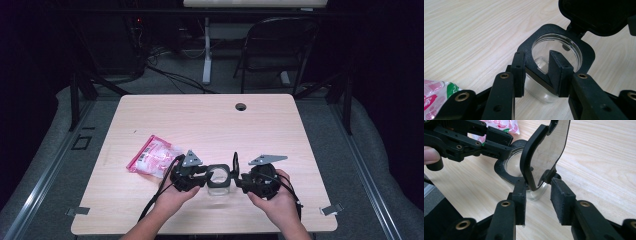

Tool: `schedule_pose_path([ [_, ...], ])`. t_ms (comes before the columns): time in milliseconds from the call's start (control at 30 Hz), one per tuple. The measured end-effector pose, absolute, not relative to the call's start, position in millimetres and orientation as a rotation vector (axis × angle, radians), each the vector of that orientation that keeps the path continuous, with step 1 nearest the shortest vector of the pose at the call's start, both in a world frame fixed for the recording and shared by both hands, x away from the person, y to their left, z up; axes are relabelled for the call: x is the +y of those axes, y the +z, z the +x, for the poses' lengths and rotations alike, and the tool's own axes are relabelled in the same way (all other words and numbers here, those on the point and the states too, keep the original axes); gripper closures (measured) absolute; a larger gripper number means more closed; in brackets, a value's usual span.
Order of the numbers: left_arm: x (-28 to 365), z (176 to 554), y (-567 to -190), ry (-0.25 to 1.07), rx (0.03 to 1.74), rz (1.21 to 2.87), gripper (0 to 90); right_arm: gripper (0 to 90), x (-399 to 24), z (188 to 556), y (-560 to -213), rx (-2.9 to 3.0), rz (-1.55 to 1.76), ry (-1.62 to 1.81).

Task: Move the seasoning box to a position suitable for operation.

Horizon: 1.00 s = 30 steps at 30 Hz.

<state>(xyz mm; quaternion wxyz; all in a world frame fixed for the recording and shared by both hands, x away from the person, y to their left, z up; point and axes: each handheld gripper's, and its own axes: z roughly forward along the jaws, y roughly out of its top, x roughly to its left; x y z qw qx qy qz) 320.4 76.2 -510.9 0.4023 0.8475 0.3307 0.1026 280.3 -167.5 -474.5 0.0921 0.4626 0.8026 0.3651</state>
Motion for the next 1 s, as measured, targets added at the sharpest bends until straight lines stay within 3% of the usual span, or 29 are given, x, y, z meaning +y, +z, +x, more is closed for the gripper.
schedule_pose_path([
  [133,76,320,-511,0.260,0.839,2.140,67.4,60.3,-164,280,-478,2.390,1.371,1.086],
  [433,76,320,-511,0.260,0.844,2.138,67.4,57.7,-159,285,-488,2.377,1.387,1.073],
  [1000,77,321,-511,0.253,0.843,2.134,66.9,66.6,-152,289,-499,2.349,1.369,1.064],
])
